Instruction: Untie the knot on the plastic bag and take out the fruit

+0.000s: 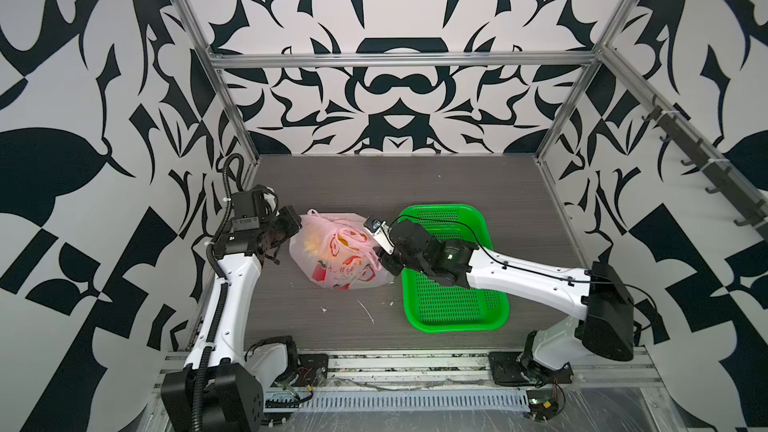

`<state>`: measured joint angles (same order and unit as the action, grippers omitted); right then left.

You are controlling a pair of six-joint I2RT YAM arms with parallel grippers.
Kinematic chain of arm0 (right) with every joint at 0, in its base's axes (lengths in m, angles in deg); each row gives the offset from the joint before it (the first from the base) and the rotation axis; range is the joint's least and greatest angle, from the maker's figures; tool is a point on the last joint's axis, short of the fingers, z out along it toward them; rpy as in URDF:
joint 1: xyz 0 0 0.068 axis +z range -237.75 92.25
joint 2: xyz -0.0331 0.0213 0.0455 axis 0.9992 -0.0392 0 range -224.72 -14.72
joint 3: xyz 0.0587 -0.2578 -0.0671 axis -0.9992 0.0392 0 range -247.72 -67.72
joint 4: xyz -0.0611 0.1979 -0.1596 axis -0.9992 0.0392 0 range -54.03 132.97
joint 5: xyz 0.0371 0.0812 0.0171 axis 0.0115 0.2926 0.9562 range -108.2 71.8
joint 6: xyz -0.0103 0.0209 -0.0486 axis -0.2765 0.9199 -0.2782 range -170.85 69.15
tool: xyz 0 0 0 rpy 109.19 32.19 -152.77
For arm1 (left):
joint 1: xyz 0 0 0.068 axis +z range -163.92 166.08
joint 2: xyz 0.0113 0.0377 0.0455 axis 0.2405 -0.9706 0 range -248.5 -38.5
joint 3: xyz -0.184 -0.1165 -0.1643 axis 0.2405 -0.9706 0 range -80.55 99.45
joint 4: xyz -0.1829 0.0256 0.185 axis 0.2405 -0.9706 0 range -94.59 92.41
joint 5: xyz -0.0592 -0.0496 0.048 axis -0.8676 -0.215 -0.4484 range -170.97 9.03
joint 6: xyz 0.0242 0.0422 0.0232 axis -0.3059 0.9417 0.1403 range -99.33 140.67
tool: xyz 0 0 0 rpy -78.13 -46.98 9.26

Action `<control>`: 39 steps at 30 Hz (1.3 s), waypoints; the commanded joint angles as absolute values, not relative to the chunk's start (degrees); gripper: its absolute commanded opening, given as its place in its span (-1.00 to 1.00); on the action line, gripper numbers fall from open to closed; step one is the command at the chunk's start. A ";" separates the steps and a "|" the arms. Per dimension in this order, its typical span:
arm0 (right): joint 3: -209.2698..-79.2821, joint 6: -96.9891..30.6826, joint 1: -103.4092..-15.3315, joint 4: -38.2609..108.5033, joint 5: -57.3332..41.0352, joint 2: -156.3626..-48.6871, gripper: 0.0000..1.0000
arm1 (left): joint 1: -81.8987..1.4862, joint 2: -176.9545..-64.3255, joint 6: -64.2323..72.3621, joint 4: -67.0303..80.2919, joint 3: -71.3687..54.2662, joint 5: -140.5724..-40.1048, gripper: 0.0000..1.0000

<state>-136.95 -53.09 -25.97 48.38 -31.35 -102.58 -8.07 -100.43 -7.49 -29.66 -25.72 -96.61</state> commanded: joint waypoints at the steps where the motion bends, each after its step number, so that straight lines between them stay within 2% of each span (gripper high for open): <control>1: -142.78 -56.35 -24.62 48.52 -35.42 -103.47 -0.19 | -7.76 -99.89 -7.63 -27.84 -26.15 -99.23 -1.00; 10: -152.10 -60.32 -24.47 49.33 -33.28 -113.04 -0.09 | -7.76 -99.14 -8.22 -26.92 -26.76 -101.14 -1.00; 17: -155.50 -60.35 -24.46 48.46 -34.44 -118.23 -0.06 | -7.72 -98.75 -7.87 -27.07 -26.83 -101.36 -1.00; 25: -158.19 -59.15 -24.47 47.00 -32.72 -122.35 0.07 | -7.76 -98.70 -8.18 -26.45 -27.63 -101.11 -1.00; 26: -158.55 -59.03 -24.45 46.96 -32.87 -122.79 0.04 | -7.76 -98.79 -8.28 -26.39 -27.64 -101.09 -1.00; 29: -159.30 -58.60 -24.47 47.20 -33.84 -123.53 -0.37 | -7.76 -98.88 -8.75 -26.27 -27.74 -100.29 -1.00; 31: -159.03 -58.41 -24.47 47.60 -34.67 -122.94 -0.56 | -7.76 -98.88 -9.40 -25.90 -27.77 -98.71 -1.00; 35: -155.20 -58.24 -24.41 46.75 -36.78 -118.37 -0.76 | -7.76 -99.27 -9.99 -24.24 -28.25 -93.25 -1.00; 39: -149.54 -58.23 -24.47 45.48 -37.58 -112.50 -0.85 | -7.51 -100.23 -10.78 -22.91 -28.26 -89.93 -1.00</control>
<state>-152.06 -58.54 -24.42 46.71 -34.98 -119.06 -8.14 -99.66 -9.61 -26.17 -27.76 -95.40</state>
